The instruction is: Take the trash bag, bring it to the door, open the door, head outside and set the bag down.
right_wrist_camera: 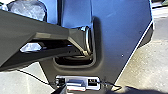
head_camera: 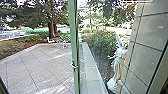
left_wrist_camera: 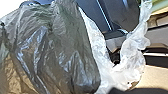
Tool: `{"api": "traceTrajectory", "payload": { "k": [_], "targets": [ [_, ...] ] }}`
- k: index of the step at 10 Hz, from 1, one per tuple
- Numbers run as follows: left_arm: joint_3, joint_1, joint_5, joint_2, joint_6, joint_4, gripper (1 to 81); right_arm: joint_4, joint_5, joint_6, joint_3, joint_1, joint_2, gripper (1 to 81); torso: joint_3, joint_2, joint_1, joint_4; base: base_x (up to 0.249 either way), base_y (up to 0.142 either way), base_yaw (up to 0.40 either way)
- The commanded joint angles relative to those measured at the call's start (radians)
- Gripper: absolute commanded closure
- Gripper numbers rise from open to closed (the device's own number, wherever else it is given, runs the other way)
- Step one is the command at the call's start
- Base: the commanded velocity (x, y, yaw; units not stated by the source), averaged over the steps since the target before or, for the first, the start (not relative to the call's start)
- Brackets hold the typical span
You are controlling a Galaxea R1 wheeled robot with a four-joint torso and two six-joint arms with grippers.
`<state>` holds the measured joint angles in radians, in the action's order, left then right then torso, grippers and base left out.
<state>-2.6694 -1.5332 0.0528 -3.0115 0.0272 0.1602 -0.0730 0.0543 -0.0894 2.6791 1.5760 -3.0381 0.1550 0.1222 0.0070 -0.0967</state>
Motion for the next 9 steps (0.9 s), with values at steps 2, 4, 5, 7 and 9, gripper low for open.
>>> {"api": "traceTrajectory", "payload": {
  "k": [2, 4, 5, 7, 9],
  "targets": [
    [0.006, 0.04, 0.058, 0.0, -0.004, 0.004, 81.1, 0.002, 0.067, -0.004, -0.007, -0.04, -0.004, 1.0, 0.0, 0.0, 0.0, 0.0, 0.0, 0.0, 0.0],
    [0.008, 0.04, 0.058, 0.0, -0.004, 0.002, 81.1, 0.002, 0.067, -0.004, -0.007, -0.04, -0.006, 1.0, 0.0, 0.0, -0.002, 0.0, 0.04, 0.0, 0.0],
    [0.008, 0.04, 0.058, 0.002, -0.004, 0.001, 81.1, 0.004, 0.067, -0.004, -0.007, -0.04, -0.006, 1.0, 0.0, 0.001, -0.002, 0.0, 0.089, 0.0, 0.0],
    [0.008, 0.04, 0.058, 0.002, -0.004, 0.001, 81.1, 0.002, 0.067, -0.004, -0.007, -0.04, -0.006, 1.0, 0.0, 0.002, -0.003, 0.0, 0.091, 0.0, 0.0],
    [0.008, 0.04, 0.058, 0.002, -0.004, -0.001, 81.1, 0.004, 0.067, -0.004, -0.007, -0.038, -0.006, 1.0, -0.001, 0.001, -0.003, 0.0, 0.091, 0.0, 0.0]
  ]
}}
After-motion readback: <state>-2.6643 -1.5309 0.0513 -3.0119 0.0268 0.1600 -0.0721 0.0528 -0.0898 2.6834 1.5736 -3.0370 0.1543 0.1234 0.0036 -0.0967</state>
